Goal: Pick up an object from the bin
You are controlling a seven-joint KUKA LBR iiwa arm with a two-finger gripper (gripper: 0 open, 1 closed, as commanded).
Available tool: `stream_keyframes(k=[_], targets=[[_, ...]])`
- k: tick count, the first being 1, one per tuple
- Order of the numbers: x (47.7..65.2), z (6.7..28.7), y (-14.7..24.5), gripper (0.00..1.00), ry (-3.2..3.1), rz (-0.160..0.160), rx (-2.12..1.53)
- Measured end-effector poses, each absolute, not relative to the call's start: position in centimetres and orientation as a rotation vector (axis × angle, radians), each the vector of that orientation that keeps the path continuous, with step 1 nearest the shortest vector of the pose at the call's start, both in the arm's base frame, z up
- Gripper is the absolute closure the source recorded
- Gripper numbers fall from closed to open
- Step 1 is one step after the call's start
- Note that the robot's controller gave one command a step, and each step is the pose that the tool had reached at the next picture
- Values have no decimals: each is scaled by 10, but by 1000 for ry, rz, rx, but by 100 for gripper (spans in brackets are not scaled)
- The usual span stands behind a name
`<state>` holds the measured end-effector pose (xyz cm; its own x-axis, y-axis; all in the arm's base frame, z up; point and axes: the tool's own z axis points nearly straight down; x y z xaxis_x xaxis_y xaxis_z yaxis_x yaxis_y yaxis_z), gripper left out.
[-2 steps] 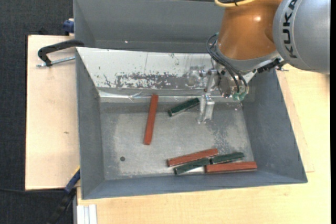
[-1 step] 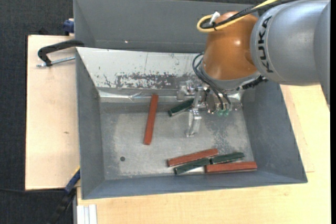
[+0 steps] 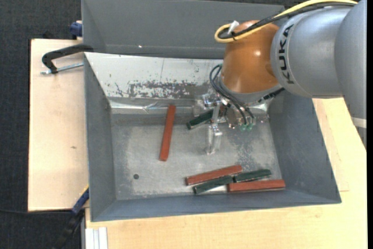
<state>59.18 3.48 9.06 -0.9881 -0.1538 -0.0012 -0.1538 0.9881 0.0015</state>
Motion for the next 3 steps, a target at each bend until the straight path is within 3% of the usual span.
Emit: stream_keyframes(k=[1, 2, 3], targets=[[603, 71, 15, 100, 3135, 2, -107], [603, 71, 15, 100, 3135, 3, -107], [555, 239, 27, 100, 3134, 3, -12]])
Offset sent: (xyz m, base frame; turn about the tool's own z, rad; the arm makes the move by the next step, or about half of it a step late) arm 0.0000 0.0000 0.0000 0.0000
